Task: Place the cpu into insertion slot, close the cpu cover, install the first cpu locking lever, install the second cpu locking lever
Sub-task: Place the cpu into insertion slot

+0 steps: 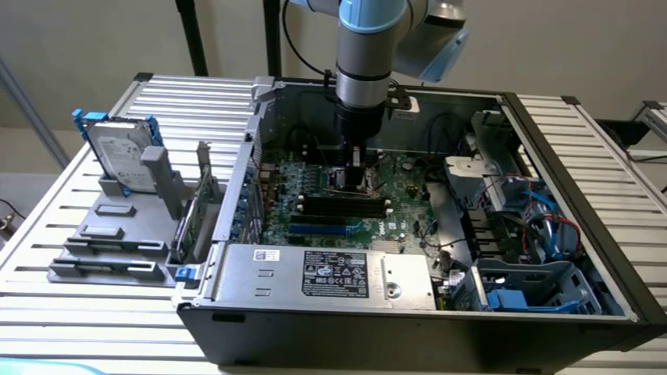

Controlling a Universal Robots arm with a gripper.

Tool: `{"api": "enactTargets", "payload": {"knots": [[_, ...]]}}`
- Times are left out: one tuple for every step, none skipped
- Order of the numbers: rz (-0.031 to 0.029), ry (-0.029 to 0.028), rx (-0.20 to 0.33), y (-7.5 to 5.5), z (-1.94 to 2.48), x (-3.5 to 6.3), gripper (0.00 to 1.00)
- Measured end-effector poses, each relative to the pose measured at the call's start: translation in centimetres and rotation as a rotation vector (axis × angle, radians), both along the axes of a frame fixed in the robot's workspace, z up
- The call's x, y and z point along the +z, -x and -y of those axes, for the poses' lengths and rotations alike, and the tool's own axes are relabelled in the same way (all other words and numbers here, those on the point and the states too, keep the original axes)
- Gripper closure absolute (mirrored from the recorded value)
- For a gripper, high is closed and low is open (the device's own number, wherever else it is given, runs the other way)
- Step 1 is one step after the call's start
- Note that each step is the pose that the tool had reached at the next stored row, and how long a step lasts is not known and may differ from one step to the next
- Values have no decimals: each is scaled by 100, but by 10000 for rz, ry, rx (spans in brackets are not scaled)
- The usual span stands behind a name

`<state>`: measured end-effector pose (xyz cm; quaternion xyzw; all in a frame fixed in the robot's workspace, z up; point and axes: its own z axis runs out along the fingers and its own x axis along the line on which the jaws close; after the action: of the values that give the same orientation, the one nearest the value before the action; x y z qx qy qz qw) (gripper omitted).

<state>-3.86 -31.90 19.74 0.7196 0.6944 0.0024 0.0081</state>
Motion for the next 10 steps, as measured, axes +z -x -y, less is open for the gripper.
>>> {"api": "enactTargets", "payload": {"knots": [[-1,0,0,0,0,0,44],[-1,0,0,0,0,0,38],[-2,0,0,0,0,0,38],[-3,1,0,0,0,0,38],[-4,1,0,0,0,0,38],[-5,0,0,0,0,0,38],[-5,0,0,0,0,0,38],[-6,1,0,0,0,0,38],[-13,0,0,0,-1,0,38],[-15,0,2,-1,-2,0,38]]}}
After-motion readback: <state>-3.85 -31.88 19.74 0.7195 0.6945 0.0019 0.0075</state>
